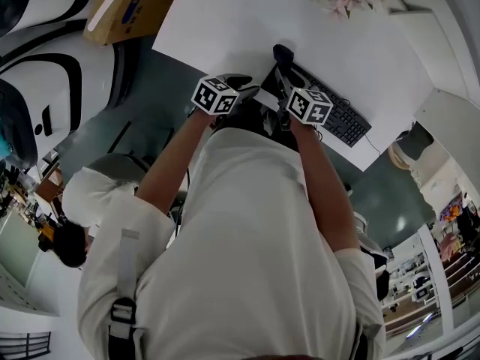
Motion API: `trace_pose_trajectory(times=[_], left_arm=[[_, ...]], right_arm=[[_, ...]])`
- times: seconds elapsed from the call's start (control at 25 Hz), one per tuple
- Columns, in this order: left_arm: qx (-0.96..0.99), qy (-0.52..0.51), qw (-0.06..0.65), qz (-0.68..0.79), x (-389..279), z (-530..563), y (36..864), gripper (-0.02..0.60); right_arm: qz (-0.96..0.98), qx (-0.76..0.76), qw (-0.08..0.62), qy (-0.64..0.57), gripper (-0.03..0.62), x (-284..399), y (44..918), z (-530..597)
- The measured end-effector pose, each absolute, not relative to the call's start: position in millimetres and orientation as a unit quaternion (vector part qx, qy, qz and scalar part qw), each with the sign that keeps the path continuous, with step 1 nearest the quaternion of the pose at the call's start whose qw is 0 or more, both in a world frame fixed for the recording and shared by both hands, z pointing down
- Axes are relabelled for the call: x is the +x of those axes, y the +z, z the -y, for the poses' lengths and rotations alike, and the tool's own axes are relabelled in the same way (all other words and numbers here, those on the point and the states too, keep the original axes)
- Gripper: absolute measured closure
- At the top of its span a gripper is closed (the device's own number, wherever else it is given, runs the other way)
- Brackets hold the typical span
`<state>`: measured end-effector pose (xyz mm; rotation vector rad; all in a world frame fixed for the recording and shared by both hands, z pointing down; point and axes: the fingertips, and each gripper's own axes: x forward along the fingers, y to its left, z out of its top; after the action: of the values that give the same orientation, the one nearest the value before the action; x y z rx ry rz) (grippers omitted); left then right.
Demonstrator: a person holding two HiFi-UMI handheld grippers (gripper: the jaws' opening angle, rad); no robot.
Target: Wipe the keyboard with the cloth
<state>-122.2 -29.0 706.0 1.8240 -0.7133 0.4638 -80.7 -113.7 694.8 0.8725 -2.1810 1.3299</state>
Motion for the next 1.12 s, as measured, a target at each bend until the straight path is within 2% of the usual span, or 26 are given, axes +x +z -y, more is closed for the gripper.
trace_pose_trajectory(times=[0.36,0.68,1.12], left_arm=[[0.767,0.191,0.531,0.305,-131.8,22.9,701.8,0.425],[0.776,0.206,0.522,0.288,-122.3,32.0,707.2,0.428],[0.784,0.219,0.507,0.282,-105.7,43.6,711.9,0.439]], right_arm=[[0.773,0.265,0.149,0.557,0.531,-104.4,674.4,94.6],[0.715,0.313,0.097,0.617,0.530,-70.7,692.9,91.0],[0.680,0.383,0.094,0.618,0.531,-7.8,706.8,81.1]])
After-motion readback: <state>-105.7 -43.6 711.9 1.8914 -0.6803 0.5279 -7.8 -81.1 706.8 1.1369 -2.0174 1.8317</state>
